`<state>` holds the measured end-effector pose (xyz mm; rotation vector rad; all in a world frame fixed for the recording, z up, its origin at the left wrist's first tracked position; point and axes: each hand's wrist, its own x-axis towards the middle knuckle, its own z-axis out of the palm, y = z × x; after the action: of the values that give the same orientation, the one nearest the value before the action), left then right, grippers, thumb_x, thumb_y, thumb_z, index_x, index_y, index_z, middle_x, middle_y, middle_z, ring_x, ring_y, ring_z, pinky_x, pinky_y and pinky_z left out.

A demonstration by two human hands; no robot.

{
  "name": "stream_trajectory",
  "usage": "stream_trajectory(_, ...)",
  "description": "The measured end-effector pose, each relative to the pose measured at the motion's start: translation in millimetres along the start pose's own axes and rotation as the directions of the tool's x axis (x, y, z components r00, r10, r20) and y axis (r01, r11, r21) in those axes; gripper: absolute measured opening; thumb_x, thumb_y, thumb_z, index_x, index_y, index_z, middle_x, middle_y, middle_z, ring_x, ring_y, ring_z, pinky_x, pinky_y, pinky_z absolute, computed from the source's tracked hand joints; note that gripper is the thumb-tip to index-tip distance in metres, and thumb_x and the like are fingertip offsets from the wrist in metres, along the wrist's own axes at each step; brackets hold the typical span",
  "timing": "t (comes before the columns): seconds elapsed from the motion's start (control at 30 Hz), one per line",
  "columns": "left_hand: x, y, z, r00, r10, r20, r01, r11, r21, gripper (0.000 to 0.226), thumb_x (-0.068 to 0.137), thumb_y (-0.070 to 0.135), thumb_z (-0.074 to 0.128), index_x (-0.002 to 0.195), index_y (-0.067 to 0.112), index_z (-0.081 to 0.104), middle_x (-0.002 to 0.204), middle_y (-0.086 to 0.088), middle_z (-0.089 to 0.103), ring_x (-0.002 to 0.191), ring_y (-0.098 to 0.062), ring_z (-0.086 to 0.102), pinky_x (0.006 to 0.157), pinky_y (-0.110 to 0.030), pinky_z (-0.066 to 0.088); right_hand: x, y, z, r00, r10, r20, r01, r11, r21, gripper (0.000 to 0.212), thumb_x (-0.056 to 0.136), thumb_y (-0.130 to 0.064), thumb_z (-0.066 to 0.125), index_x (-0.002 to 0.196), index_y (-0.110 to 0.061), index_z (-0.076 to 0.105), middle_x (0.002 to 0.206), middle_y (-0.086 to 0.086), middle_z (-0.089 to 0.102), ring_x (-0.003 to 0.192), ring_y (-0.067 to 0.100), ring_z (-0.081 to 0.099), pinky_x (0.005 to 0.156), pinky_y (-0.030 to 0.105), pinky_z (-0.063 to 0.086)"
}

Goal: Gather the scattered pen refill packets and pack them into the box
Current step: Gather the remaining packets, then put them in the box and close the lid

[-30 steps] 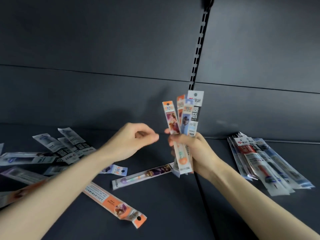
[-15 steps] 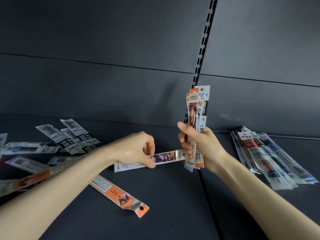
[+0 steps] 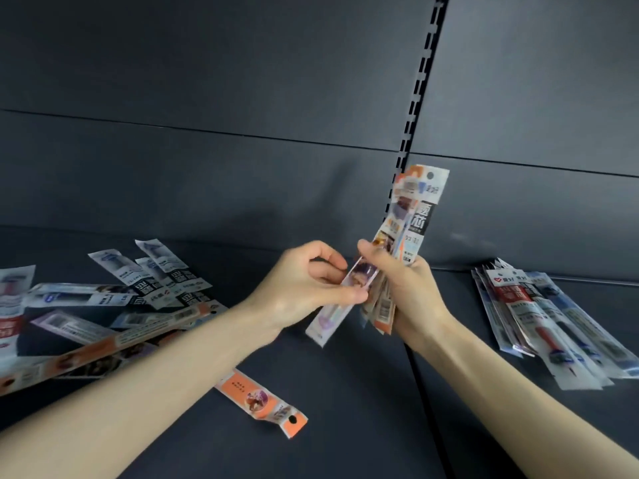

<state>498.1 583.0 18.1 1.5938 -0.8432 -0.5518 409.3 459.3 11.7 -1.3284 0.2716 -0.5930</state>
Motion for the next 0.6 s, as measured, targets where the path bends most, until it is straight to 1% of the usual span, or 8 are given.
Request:
stream_trajectory(0.07, 4.6, 3.7, -14.1, 1.000, 0.004, 0.028, -0.006, 0.995, 0.099, 0.032, 0.065, 0.005, 0.083, 0.088, 0.011, 0.062, 0.091, -0.013, 0.074, 0.081, -0.018, 0.070, 0.079, -0.025, 0.056, 2.5, -4.2, -0.6, 1.000, 0.023, -0.019, -0.022, 0.999, 0.038, 0.016, 0.090, -0.018, 0.059, 0.080, -0.007, 0.060, 0.071, 0.006, 0.068, 0.057, 0.017, 0.063, 0.054, 0.029, 0.051)
stream_trajectory(0.17, 9.6, 7.0, -43.0, 0.999, 0.038, -0.037, -0.029, 0.976, 0.214, 0.022, 0.070, 0.005, 0.079, 0.086, 0.011, 0.066, 0.091, -0.011, 0.073, 0.077, -0.015, 0.069, 0.080, -0.026, 0.054, 7.2, -4.5, 4.2, 0.998, 0.058, -0.001, -0.057, 0.994, 0.097, 0.020, 0.094, -0.020, 0.054, 0.076, -0.011, 0.054, 0.068, 0.010, 0.068, 0.058, 0.021, 0.066, 0.062, 0.035, 0.058)
stream_trajectory(0.23, 8.3, 5.5, -65.4, 0.998, 0.035, -0.057, -0.017, 0.957, 0.288, 0.019, 0.072, 0.009, 0.079, 0.086, 0.011, 0.066, 0.089, -0.009, 0.074, 0.077, -0.015, 0.068, 0.081, -0.028, 0.053, 10.3, -1.4, 13.2, 0.998, 0.066, 0.021, -0.067, 0.995, 0.071, 0.021, 0.094, -0.023, 0.056, 0.076, -0.014, 0.050, 0.058, 0.006, 0.058, 0.048, 0.018, 0.056, 0.060, 0.035, 0.057)
stream_trajectory(0.3, 2.8, 2.2, -89.5, 0.999, 0.017, -0.037, -0.001, 0.923, 0.386, 0.019, 0.073, 0.012, 0.078, 0.088, 0.012, 0.067, 0.086, -0.005, 0.074, 0.079, -0.017, 0.070, 0.081, -0.027, 0.053, 12.9, 2.0, 25.3, 0.997, 0.055, 0.056, -0.056, 0.998, 0.006, 0.022, 0.092, -0.024, 0.059, 0.073, -0.016, 0.051, 0.056, 0.001, 0.048, 0.045, 0.014, 0.044, 0.055, 0.031, 0.050)
stream_trajectory(0.37, -4.6, -3.3, -115.8, 1.000, 0.001, 0.004, -0.003, 0.882, 0.471, 0.019, 0.073, 0.013, 0.078, 0.089, 0.015, 0.067, 0.085, -0.002, 0.074, 0.081, -0.015, 0.070, 0.079, -0.025, 0.054, 15.5, 5.3, 40.6, 0.993, 0.021, 0.113, -0.018, 0.999, -0.027, 0.016, 0.089, -0.014, 0.063, 0.075, -0.015, 0.054, 0.057, -0.003, 0.047, 0.047, 0.012, 0.040, 0.052, 0.027, 0.043)
stream_trajectory(0.47, -10.8, -14.2, -156.3, 0.998, -0.017, 0.067, -0.027, 0.792, 0.610, 0.021, 0.075, 0.022, 0.077, 0.093, 0.022, 0.067, 0.092, 0.005, 0.072, 0.085, -0.004, 0.067, 0.082, -0.022, 0.053, 19.0, 10.9, 66.8, 0.984, -0.002, 0.179, 0.011, 0.998, -0.054, 0.009, 0.086, -0.002, 0.064, 0.083, -0.010, 0.062, 0.061, -0.004, 0.054, 0.049, 0.011, 0.045, 0.053, 0.025, 0.045)
stream_trajectory(0.53, -9.7, -22.5, -183.5, 0.994, -0.029, 0.101, -0.054, 0.685, 0.726, 0.024, 0.077, 0.031, 0.075, 0.099, 0.026, 0.066, 0.100, 0.013, 0.068, 0.091, 0.002, 0.064, 0.085, -0.018, 0.050, 22.6, 14.8, 86.2, 0.976, 0.021, 0.215, -0.008, 0.998, -0.060, 0.007, 0.089, -0.009, 0.062, 0.083, -0.008, 0.063, 0.065, 0.000, 0.059, 0.054, 0.013, 0.052, 0.057, 0.027, 0.051)
stream_trajectory(0.6, -6.3, -31.3, -207.9, 0.989, -0.048, 0.138, -0.081, 0.603, 0.794, 0.032, 0.077, 0.040, 0.073, 0.105, 0.030, 0.063, 0.108, 0.017, 0.064, 0.100, 0.004, 0.059, 0.090, -0.019, 0.046, 27.4, 18.8, 106.7, 0.967, 0.082, 0.241, -0.076, 0.997, -0.034, 0.014, 0.091, -0.018, 0.058, 0.087, -0.006, 0.064, 0.067, 0.006, 0.063, 0.058, 0.017, 0.059, 0.063, 0.032, 0.057)
